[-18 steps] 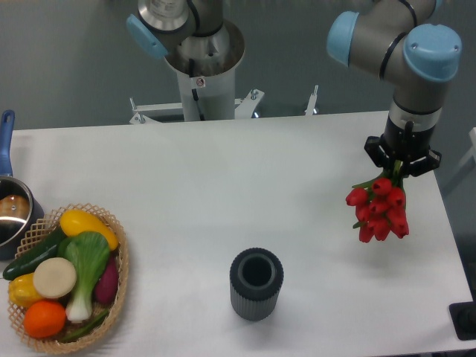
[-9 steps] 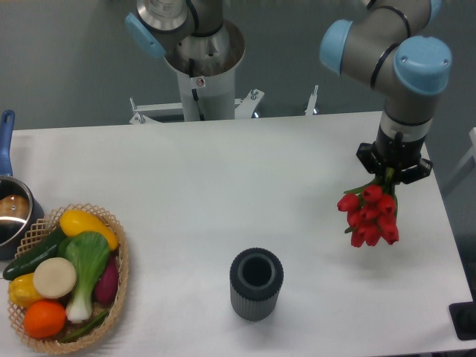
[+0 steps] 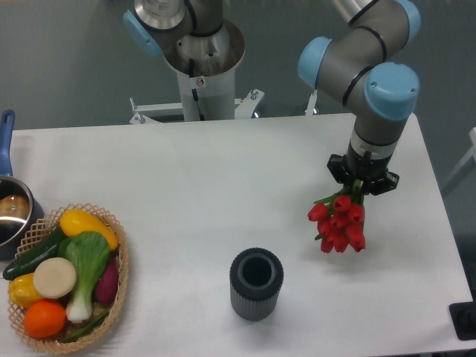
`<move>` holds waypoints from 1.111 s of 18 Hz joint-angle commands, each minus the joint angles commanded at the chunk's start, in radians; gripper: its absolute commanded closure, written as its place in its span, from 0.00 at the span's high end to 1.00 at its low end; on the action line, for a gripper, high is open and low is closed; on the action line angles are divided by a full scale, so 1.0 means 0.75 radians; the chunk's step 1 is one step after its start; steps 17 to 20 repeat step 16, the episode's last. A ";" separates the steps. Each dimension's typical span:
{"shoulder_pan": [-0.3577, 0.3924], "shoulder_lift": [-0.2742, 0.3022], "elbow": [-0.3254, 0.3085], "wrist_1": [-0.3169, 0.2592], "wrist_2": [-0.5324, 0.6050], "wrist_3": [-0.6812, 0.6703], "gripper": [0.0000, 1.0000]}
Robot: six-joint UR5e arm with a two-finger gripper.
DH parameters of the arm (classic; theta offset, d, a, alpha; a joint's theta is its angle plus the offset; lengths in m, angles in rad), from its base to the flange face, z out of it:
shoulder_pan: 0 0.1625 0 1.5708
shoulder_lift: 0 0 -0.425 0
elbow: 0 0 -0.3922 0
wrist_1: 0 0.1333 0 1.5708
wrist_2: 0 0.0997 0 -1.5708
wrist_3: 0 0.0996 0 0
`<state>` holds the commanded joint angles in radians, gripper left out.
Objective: Place the flowers on the table
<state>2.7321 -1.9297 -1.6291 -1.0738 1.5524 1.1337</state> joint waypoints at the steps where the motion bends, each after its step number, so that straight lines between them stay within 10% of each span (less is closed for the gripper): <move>1: -0.002 -0.002 -0.002 0.028 0.000 -0.002 0.74; 2: -0.002 -0.002 -0.004 0.069 0.006 -0.006 1.00; 20: 0.116 0.031 -0.063 0.200 0.014 0.000 1.00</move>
